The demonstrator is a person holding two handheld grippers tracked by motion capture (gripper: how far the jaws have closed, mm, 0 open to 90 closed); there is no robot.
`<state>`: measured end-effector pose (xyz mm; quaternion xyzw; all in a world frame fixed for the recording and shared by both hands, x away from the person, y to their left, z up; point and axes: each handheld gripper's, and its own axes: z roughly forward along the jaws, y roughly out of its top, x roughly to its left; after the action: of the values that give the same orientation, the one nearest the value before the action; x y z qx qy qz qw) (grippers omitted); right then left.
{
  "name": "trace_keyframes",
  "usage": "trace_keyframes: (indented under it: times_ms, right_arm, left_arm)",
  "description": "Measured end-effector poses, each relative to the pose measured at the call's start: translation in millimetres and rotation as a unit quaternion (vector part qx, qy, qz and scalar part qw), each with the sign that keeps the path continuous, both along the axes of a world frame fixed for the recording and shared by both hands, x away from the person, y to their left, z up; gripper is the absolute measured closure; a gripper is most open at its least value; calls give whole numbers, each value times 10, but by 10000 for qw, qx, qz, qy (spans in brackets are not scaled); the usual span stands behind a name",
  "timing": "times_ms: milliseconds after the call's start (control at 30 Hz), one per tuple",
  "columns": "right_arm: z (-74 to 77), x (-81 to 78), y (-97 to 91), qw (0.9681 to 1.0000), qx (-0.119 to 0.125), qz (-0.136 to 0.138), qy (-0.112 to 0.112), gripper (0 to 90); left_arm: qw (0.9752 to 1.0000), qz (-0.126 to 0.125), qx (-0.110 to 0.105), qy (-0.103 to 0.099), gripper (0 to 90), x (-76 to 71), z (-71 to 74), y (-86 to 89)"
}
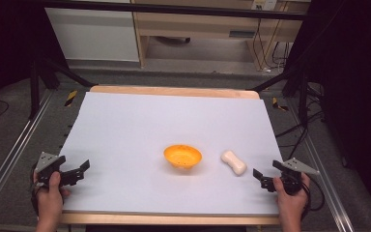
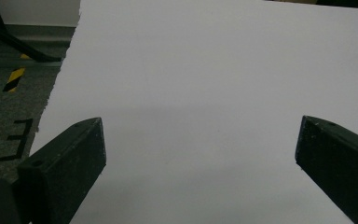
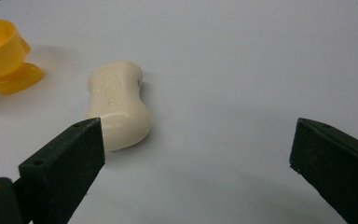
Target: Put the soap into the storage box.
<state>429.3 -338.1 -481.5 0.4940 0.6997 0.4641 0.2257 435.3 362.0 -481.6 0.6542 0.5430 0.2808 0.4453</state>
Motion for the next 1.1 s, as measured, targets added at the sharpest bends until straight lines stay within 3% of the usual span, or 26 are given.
trace_keyframes:
  times_ms: [200,300,367,400,500,700,833,1100]
  right_arm:
    - [32,-29,21,9999,-105,-19,-113,49]
    - [69,-25,83,9995,-309,-31,-90,58]
    - [88,-24,112,9995,-321,-22,-67,64]
    - [119,-2,169,9988,-488,-70,9,113]
    - [138,21,243,9974,-705,-100,78,133]
    - [180,72,367,9939,-1065,135,251,230]
    - [226,113,442,9879,-1504,356,137,294]
    - [261,207,547,9850,-1477,879,127,383]
  left_arm:
    - [10000,-8,-9,1,12,-3,-1,4]
    - [10000,-6,-11,-5,12,-5,-1,6]
    - [10000,-6,-15,-10,12,-6,-1,6]
    - [10000,-8,-12,-6,12,-5,-1,6]
    - [10000,-13,-12,4,12,-2,-1,4]
    - [10000,-5,-1,6,5,-2,-1,4]
    - [10000,-6,-15,4,5,-4,-1,5]
    - [10000,-11,-12,1,5,-2,-1,6]
